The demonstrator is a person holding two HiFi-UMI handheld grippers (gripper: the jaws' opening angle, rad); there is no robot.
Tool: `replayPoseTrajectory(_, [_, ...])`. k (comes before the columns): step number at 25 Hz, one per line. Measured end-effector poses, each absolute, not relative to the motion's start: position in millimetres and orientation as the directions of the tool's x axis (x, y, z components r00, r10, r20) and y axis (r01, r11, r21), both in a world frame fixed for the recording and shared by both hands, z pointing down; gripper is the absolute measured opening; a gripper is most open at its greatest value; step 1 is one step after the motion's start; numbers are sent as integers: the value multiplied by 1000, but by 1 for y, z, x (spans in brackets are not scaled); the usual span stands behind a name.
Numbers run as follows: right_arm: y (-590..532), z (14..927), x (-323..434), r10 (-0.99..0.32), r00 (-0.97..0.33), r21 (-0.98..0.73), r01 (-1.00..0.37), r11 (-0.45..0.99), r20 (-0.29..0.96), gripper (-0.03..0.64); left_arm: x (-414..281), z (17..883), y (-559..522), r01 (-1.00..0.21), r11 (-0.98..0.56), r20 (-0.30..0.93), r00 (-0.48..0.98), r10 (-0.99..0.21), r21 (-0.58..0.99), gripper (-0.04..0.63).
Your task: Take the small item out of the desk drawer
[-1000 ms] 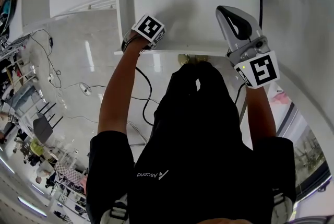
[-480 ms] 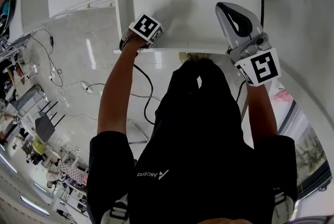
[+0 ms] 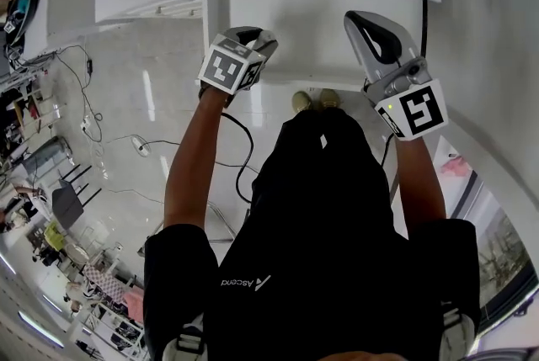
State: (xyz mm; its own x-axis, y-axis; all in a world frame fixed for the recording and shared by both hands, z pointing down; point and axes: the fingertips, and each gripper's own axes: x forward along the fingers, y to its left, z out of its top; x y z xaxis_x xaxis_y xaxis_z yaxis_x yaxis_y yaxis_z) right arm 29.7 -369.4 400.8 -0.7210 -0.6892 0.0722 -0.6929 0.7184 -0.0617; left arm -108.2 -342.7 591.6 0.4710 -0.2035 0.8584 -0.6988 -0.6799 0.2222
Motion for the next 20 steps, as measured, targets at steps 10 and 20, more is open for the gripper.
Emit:
replayPoseTrajectory(10, [-338,354,4,-663,-748,-21,-663,748,2,0,-96,436,-335,-743,-659,500,618,-607,118,156])
replayPoseTrajectory(20, [-303,310,-19,-629,-775,20,-631,775,-59,0,-113,324,-299,-795,-607,142,602,-786,8,158])
